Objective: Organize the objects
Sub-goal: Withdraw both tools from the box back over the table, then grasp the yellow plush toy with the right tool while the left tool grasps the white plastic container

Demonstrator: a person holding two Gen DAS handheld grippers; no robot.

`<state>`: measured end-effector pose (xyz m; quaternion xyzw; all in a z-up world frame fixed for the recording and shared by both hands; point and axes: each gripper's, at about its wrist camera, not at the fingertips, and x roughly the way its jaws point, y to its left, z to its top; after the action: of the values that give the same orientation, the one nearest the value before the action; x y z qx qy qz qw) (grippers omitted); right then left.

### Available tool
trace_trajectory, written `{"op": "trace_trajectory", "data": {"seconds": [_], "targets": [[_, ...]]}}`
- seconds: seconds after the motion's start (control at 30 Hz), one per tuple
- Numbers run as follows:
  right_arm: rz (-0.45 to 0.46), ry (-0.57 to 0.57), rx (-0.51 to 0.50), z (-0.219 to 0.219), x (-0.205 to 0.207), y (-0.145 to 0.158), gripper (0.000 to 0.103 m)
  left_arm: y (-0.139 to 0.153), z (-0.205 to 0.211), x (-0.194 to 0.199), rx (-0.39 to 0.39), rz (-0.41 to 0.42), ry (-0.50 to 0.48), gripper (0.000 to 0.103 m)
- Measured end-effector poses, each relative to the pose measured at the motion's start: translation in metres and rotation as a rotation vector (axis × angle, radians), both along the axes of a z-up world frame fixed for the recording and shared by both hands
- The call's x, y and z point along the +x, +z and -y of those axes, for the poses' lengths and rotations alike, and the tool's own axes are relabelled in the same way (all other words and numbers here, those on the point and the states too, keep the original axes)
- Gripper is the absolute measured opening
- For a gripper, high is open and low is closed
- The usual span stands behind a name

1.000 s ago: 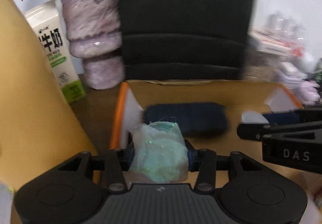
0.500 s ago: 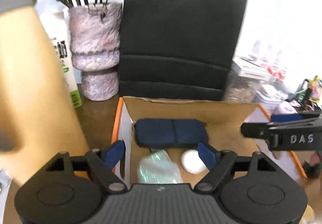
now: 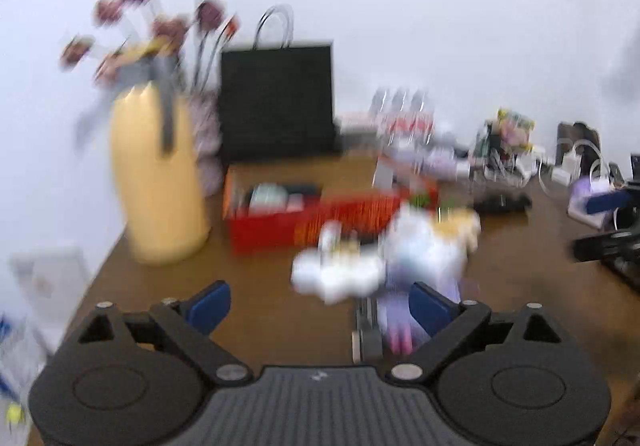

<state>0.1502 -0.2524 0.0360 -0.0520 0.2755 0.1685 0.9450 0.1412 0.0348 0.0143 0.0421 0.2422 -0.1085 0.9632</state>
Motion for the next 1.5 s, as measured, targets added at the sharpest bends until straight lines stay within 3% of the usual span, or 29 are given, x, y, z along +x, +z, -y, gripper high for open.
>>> {"op": "trace_trajectory", "data": {"seconds": [0.1, 0.17, 0.37, 0.5, 0.7, 0.8, 0.87, 0.9, 1.0, 1.07, 1.1, 1.17, 1.3, 1.37, 1.43, 1.47, 1.5], "targets": [[-0.082, -0.08, 0.08, 0.024, -0.05, -0.02, 0.103, -0.013, -0.01, -0.03, -0.008, -0.075, 0.043, 0.096], [-0.106, -0.146, 0.078, 0.033, -0.061, -0.027, 0.103, -0.012, -0.008, -0.039, -0.004, -0.045, 0.032, 0.096], [-0.066, -0.225, 0.085, 0.037, -0.044, -0.027, 0.103, -0.005, 0.027, -0.015, 0.017, 0.01, -0.09, 0.097], [-0.053, -0.201, 0.094, 0.035, -0.02, -0.03, 0.103, -0.018, 0.059, 0.017, 0.022, 0.005, -0.167, 0.098], [-0.04, -0.156, 0.122, 0.03, 0.059, -0.031, 0.103, -0.03, 0.117, 0.093, 0.033, -0.016, -0.214, 0.102], [-0.055, -0.185, 0.222, 0.039, 0.118, -0.032, 0.103, -0.041, 0.149, 0.143, -0.001, -0.12, -0.168, 0.102], [-0.088, -0.207, 0.273, 0.045, 0.156, -0.038, 0.103, -0.049, 0.162, 0.164, -0.032, -0.144, -0.161, 0.102], [-0.119, -0.212, 0.285, 0.046, 0.176, -0.045, 0.103, -0.053, 0.165, 0.169, -0.024, -0.133, -0.164, 0.102], [-0.191, -0.244, 0.312, 0.044, 0.213, -0.066, 0.103, -0.064, 0.172, 0.178, 0.104, -0.096, -0.095, 0.096], [-0.24, -0.225, 0.389, 0.045, 0.225, -0.083, 0.094, -0.067, 0.156, 0.177, 0.069, -0.126, -0.102, 0.093], [-0.266, -0.197, 0.424, 0.047, 0.227, -0.09, 0.084, -0.066, 0.148, 0.175, 0.048, -0.138, -0.095, 0.092], [-0.281, -0.186, 0.511, 0.058, 0.224, -0.102, 0.083, -0.063, 0.133, 0.169, 0.034, -0.139, -0.075, 0.092], [-0.263, -0.275, 0.659, 0.076, 0.202, -0.106, 0.082, -0.065, 0.13, 0.171, 0.048, -0.143, -0.093, 0.092], [-0.278, -0.272, 0.681, 0.071, 0.203, -0.11, 0.078, -0.071, 0.134, 0.181, 0.037, -0.198, -0.089, 0.082], [-0.278, -0.281, 0.696, 0.067, 0.202, -0.113, 0.064, -0.071, 0.134, 0.178, 0.014, -0.213, -0.076, 0.072], [-0.285, -0.278, 0.709, 0.065, 0.2, -0.112, 0.058, -0.068, 0.136, 0.173, 0.038, -0.193, -0.078, 0.072], [-0.286, -0.276, 0.702, 0.064, 0.198, -0.108, 0.043, -0.064, 0.138, 0.164, 0.075, -0.164, -0.071, 0.071]]}}
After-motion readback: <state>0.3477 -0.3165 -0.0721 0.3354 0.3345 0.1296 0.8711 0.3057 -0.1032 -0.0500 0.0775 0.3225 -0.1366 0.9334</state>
